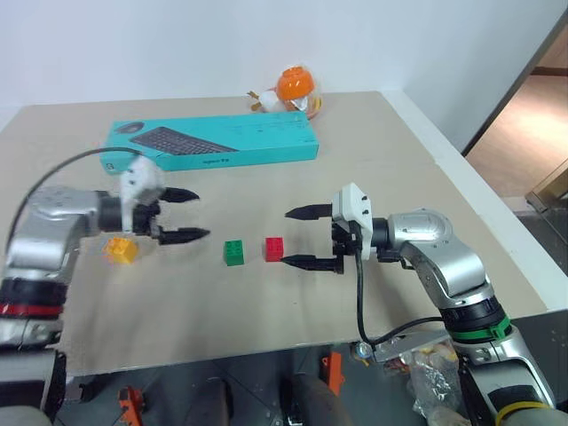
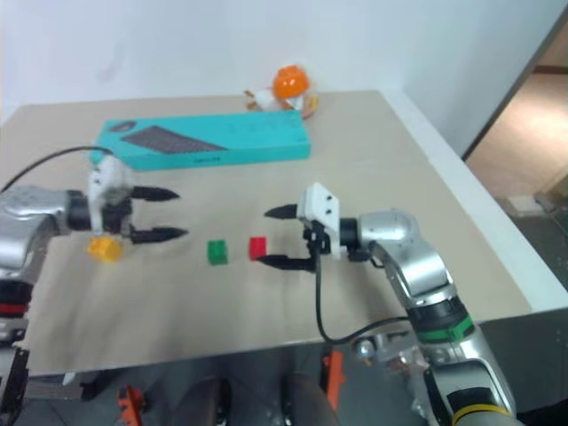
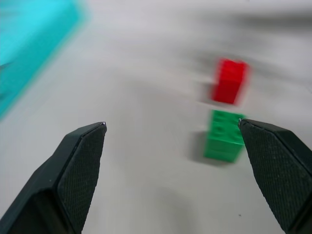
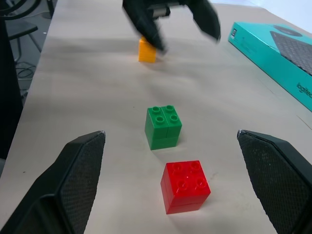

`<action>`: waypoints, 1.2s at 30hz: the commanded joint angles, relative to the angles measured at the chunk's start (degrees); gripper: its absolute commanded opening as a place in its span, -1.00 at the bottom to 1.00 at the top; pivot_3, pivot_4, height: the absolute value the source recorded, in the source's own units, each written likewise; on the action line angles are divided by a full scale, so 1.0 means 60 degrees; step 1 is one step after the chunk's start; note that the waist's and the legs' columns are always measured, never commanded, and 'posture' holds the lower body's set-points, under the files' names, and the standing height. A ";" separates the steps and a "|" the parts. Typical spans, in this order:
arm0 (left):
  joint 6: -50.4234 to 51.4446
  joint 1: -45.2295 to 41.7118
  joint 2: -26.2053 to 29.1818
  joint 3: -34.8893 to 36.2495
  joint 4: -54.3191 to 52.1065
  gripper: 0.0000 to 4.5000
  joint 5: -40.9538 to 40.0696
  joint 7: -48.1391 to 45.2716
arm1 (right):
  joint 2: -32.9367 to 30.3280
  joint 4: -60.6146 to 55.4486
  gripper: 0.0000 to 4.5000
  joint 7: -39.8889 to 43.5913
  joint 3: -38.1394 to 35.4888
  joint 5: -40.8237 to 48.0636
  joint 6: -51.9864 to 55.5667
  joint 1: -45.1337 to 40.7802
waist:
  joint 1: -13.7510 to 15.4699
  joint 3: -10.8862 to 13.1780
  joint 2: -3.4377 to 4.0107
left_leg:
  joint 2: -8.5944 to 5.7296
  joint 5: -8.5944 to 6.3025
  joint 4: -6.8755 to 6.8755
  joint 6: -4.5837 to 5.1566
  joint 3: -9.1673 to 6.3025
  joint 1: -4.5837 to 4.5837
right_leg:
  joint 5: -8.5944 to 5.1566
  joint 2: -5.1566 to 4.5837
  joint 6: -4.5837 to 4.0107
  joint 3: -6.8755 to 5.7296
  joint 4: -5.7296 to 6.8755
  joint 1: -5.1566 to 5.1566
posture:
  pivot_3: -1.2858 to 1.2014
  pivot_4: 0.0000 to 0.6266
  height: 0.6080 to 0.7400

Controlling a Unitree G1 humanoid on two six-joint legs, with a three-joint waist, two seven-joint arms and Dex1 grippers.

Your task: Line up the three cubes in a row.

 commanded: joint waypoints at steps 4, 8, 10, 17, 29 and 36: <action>0.1228 0.2615 -0.1201 0.2975 -0.3019 0.99 -0.0532 0.3644 | 0.0157 0.0503 1.00 0.0538 0.0038 -0.0038 -0.0558 -0.0545 | -0.0012 0.0001 0.0002 | 0.0005 0.0000 0.0002 0.0000 0.0007 0.0011 | 0.0002 -0.0017 -0.0001 0.0018 0.0000 0.0009 | 0.03 -0.52 1.00; 0.0897 0.3912 -0.2664 0.3855 -0.3880 0.99 -0.0478 0.5446 | 0.0295 0.0876 1.00 0.0848 0.0189 -0.0131 -0.0758 -0.0807 | 0.0032 0.0000 0.0001 | 0.0007 0.0000 0.0018 -0.0001 0.0006 0.0011 | 0.0012 -0.0048 0.0001 0.0018 0.0001 0.0017 | 0.03 -0.52 1.00; 0.0599 0.4317 -0.2983 0.3890 -0.4025 0.99 -0.0332 0.5867 | 0.0327 0.1009 1.00 0.0968 0.0239 -0.0183 -0.0841 -0.0910 | 0.0064 -0.0002 -0.0003 | 0.0005 0.0001 0.0022 0.0000 0.0009 0.0014 | 0.0020 -0.0055 -0.0002 0.0020 0.0001 0.0019 | 0.03 -0.52 1.00; -0.0055 0.4751 -0.3704 0.3644 -0.3602 0.99 -0.0303 0.6899 | 0.0345 0.1109 1.00 0.1073 0.0238 -0.0308 -0.0880 -0.1006 | 0.0087 -0.0007 -0.0011 | -0.0011 0.0017 0.0036 0.0007 0.0024 0.0024 | 0.0059 -0.0052 -0.0015 0.0014 -0.0001 0.0023 | 0.03 -0.52 1.00; -0.0603 0.4445 -0.3366 0.2553 -0.2129 0.99 -0.0058 0.6848 | 0.0096 0.0471 1.00 0.0740 0.0016 -0.0299 -0.0517 -0.0608 | 0.0085 -0.0008 -0.0011 | -0.0002 0.0017 0.0028 0.0008 0.0020 0.0018 | 0.0058 -0.0030 -0.0023 0.0021 -0.0001 0.0015 | 0.03 -0.52 1.00; -0.0629 0.4282 -0.3051 0.2153 -0.1628 0.30 0.0024 0.6728 | 0.0061 0.0211 1.00 0.0515 -0.0113 -0.0167 -0.0305 -0.0431 | 0.0082 -0.0008 -0.0011 | 0.0000 0.0017 0.0028 0.0008 0.0023 0.0017 | 0.0058 -0.0032 -0.0023 0.0018 -0.0001 0.0011 | 0.03 -0.52 1.00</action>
